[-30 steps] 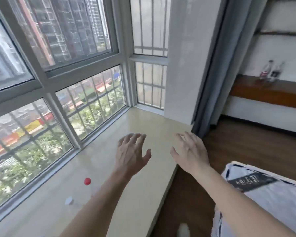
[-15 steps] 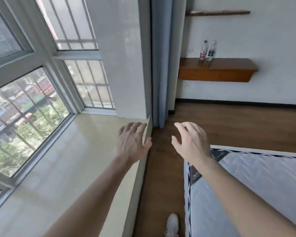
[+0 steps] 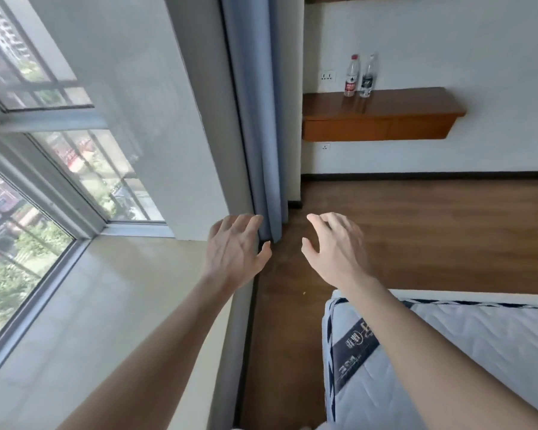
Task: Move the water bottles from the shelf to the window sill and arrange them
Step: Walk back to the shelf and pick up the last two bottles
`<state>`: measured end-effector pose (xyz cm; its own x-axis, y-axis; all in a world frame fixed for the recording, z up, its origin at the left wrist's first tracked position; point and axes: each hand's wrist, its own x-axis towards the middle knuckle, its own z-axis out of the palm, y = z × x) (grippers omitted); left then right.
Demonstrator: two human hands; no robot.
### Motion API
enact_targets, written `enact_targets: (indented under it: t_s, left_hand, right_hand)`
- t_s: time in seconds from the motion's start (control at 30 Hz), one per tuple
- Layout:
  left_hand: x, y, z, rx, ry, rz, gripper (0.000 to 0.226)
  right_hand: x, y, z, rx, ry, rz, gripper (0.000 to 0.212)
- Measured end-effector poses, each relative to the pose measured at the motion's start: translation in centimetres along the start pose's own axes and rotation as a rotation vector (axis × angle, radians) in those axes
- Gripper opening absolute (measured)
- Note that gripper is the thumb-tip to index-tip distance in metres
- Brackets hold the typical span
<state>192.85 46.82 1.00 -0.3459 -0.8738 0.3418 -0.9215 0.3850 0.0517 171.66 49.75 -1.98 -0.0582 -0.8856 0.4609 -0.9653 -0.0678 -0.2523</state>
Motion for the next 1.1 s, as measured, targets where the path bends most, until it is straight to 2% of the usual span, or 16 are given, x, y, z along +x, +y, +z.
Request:
enact_targets:
  t_s: [0.37, 0.6, 0.77, 1.1]
  left_hand:
    - [14.3, -1.3, 6.7, -0.005, -0.028, 0.062, 0.050]
    - [28.2, -3.3, 11.9, -0.045, -0.054, 0.149, 0.050]
    - [38.3, -4.3, 14.6, -0.117, -0.097, 0.213, 0.060]
    - [52.2, 0.6, 19.6, -0.154, -0.135, 0.378, 0.054]
  right_hand:
    - [10.9, 5.5, 5.4, -0.092, -0.045, 0.054, 0.038]
    - [22.1, 9.2, 10.2, -0.146, -0.087, 0.168, 0.041]
    - [29.8, 11.3, 12.5, -0.183, -0.110, 0.240, 0.044]
    - [38.7, 18.1, 13.3, -0.276, -0.083, 0.399, 0.046]
